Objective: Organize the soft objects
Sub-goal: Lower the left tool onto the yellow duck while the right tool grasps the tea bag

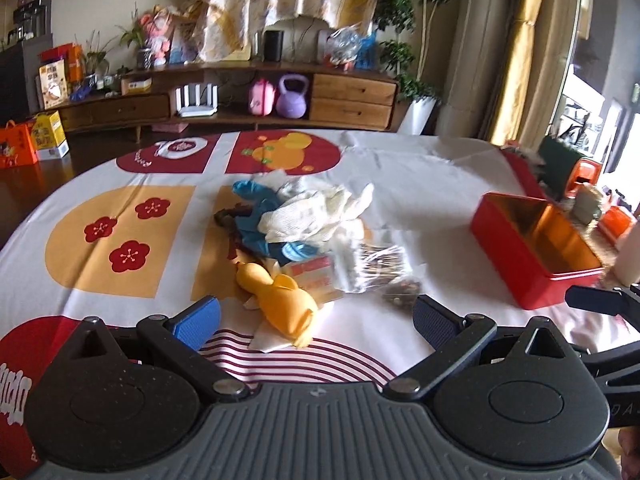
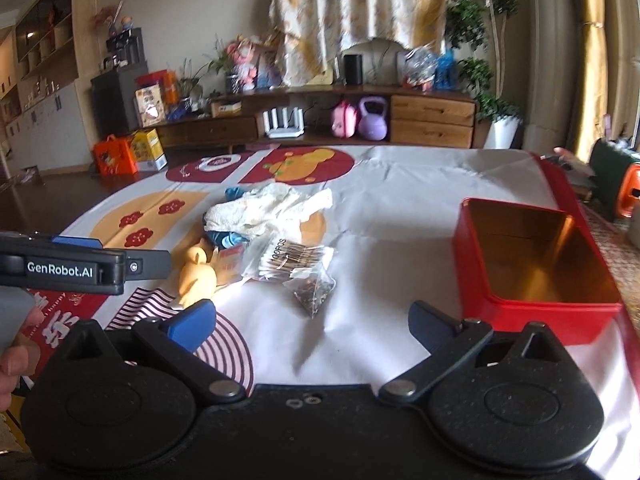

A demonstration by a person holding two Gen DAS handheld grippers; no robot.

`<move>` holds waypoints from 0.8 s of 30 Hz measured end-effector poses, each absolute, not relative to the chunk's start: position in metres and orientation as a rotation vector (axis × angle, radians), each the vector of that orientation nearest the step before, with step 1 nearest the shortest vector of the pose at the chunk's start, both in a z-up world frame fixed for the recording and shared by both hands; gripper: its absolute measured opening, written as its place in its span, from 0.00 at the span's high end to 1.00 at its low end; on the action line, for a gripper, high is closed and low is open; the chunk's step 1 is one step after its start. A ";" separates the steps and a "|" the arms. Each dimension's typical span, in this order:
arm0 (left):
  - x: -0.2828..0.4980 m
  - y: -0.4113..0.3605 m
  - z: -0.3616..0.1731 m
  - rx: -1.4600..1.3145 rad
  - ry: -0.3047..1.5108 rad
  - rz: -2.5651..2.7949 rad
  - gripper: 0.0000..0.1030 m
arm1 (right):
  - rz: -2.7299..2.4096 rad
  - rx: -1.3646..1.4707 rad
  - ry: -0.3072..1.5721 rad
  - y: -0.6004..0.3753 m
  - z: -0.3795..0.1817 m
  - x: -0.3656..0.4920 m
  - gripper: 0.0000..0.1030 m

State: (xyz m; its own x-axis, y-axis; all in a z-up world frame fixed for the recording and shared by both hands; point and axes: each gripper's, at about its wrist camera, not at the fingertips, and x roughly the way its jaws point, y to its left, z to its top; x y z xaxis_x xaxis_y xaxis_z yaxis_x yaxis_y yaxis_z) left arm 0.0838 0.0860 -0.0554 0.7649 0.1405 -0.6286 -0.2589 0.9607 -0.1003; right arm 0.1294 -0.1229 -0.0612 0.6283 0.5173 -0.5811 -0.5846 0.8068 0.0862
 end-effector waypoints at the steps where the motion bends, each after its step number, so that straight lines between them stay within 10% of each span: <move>1: 0.088 0.089 -0.059 -0.186 0.670 0.223 0.00 | 0.644 -0.117 0.637 -0.120 -0.065 0.135 0.03; 12: 0.134 0.106 -0.090 -0.179 0.726 0.261 0.02 | 0.686 -0.202 0.677 -0.084 -0.097 0.181 0.25; 24: 0.156 0.120 -0.122 -0.213 0.806 0.273 0.31 | 0.666 -0.233 0.728 -0.062 -0.123 0.214 0.48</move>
